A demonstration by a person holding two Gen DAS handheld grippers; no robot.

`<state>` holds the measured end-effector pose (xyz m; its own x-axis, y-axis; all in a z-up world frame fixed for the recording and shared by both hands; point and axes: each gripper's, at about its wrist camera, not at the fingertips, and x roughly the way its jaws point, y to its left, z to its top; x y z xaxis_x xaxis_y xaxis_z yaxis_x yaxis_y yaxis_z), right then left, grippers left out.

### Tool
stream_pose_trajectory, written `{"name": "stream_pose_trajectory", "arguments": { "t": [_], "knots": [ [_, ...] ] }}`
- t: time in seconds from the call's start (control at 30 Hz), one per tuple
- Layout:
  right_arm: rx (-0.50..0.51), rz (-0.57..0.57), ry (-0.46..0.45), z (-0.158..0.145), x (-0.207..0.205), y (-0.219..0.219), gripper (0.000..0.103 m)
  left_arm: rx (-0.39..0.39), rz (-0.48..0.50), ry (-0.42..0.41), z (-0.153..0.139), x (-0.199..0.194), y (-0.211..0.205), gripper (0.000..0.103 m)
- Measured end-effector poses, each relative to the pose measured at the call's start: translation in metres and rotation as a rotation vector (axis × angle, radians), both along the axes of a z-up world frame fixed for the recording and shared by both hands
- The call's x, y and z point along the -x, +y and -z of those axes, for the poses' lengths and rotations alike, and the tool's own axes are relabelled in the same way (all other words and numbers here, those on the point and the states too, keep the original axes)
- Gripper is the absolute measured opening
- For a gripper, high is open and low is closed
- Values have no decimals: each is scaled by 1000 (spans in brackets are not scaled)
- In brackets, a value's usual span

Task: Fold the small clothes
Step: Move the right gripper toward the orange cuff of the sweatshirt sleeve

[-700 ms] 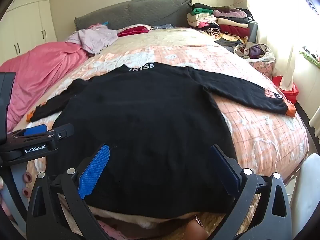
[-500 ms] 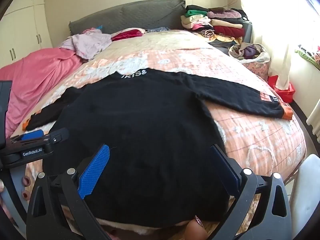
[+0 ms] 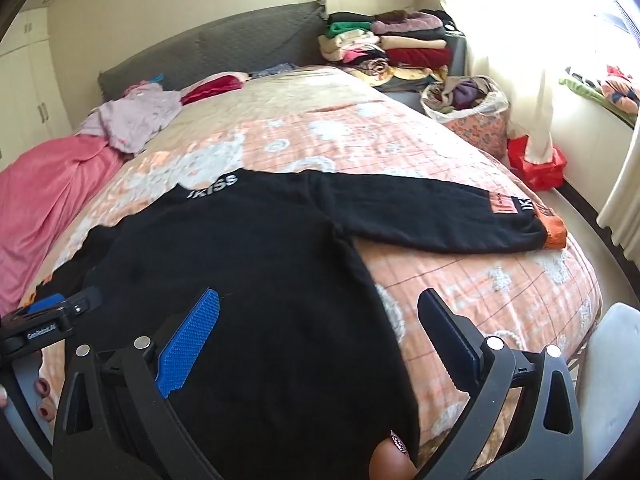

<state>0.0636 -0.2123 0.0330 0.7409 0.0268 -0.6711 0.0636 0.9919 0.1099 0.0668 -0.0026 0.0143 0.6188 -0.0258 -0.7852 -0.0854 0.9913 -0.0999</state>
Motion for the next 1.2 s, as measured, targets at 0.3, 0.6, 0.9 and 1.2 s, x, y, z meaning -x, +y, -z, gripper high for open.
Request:
{"name": "stream_pose_trajectory", "arguments": {
  "t": [0.3,0.6,0.9,1.2],
  "knots": [
    [-11,67,35,9,-28,-25,99,12,18,17,1,-38,-12,95],
    [-38,127,53,14,-56,-50,99,-22,42,35,6,-69,-28,95],
    [-86,218,74,23,-78,-84,99,-42,78,51,12,-106,-45,95],
    [-140,336,121,43,-93,-126,99,-44,138,89,23,-136,-66,95]
  ]
}}
